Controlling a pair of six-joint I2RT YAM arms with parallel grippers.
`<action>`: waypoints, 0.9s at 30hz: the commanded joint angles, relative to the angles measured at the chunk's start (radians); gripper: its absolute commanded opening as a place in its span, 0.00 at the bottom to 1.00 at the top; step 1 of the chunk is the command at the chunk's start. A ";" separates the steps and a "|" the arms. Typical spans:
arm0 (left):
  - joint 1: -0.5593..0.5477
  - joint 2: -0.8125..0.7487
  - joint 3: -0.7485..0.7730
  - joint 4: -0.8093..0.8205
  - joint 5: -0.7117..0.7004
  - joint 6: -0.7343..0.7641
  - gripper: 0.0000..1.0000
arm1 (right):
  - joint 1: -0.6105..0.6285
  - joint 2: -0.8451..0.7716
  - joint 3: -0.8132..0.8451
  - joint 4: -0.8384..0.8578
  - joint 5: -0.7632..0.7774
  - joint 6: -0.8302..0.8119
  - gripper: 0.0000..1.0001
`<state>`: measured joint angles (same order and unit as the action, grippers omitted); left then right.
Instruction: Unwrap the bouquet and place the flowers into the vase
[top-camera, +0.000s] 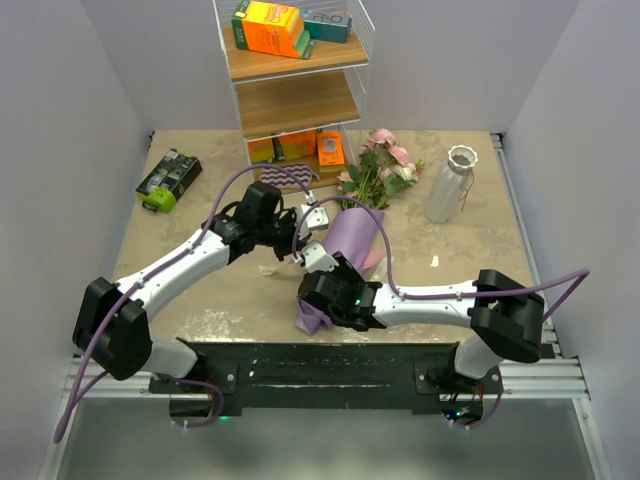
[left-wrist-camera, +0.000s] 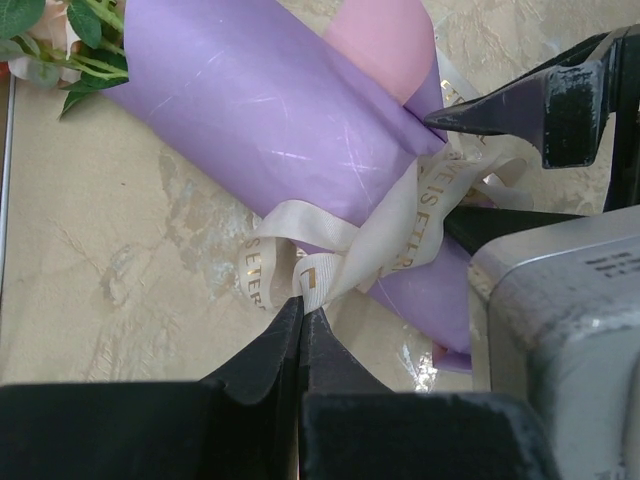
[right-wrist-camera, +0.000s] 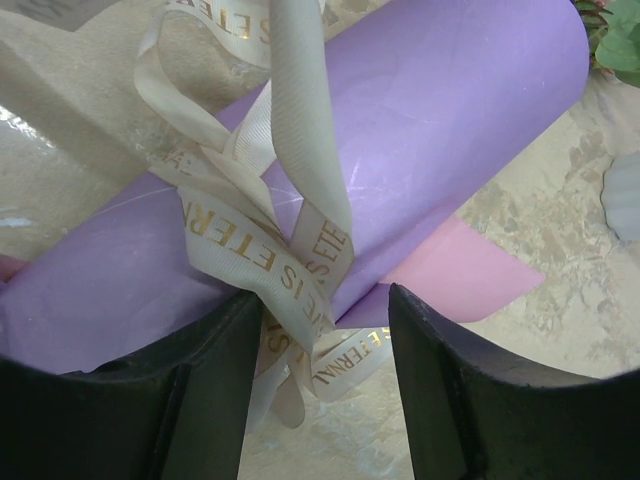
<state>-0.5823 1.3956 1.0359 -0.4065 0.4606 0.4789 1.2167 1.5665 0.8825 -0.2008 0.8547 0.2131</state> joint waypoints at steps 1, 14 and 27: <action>0.009 -0.007 0.004 0.000 0.016 -0.002 0.00 | 0.012 0.006 0.036 0.069 0.021 -0.001 0.56; 0.009 -0.003 0.000 0.006 0.015 -0.005 0.00 | 0.030 0.038 0.078 0.104 -0.005 0.000 0.49; 0.038 -0.003 0.006 0.018 0.016 -0.051 0.00 | 0.029 -0.066 0.029 0.113 0.052 0.017 0.00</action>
<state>-0.5716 1.3956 1.0340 -0.4084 0.4603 0.4709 1.2434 1.5917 0.9195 -0.1387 0.8478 0.2146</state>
